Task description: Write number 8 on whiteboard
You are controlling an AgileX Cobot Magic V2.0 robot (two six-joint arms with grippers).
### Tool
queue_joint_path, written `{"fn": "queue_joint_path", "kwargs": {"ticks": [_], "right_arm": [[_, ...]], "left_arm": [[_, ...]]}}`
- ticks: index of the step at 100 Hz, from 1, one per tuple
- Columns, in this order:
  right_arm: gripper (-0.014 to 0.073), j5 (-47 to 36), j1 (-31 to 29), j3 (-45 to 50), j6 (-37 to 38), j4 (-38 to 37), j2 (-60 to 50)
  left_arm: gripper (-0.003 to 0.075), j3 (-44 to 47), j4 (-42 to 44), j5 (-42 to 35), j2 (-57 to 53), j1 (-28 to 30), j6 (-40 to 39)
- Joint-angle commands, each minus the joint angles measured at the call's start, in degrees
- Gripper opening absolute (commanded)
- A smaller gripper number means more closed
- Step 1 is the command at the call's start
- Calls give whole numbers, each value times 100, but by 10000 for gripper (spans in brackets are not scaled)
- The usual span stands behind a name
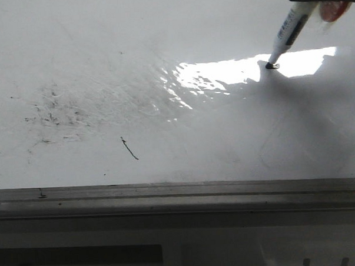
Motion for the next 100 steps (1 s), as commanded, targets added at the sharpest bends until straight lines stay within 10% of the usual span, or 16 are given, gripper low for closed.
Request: {"fn": "queue_joint_path", "kwargs": {"ticks": [1, 100], "right_arm": [[-43, -228, -31, -146, -39, 164, 176], [-43, 1817, 36, -28, 0, 566, -742]], "left_arm": [[-20, -159, -107, -313, 55, 7, -59], [-20, -159, -116, -238, 55, 7, -59]]}}
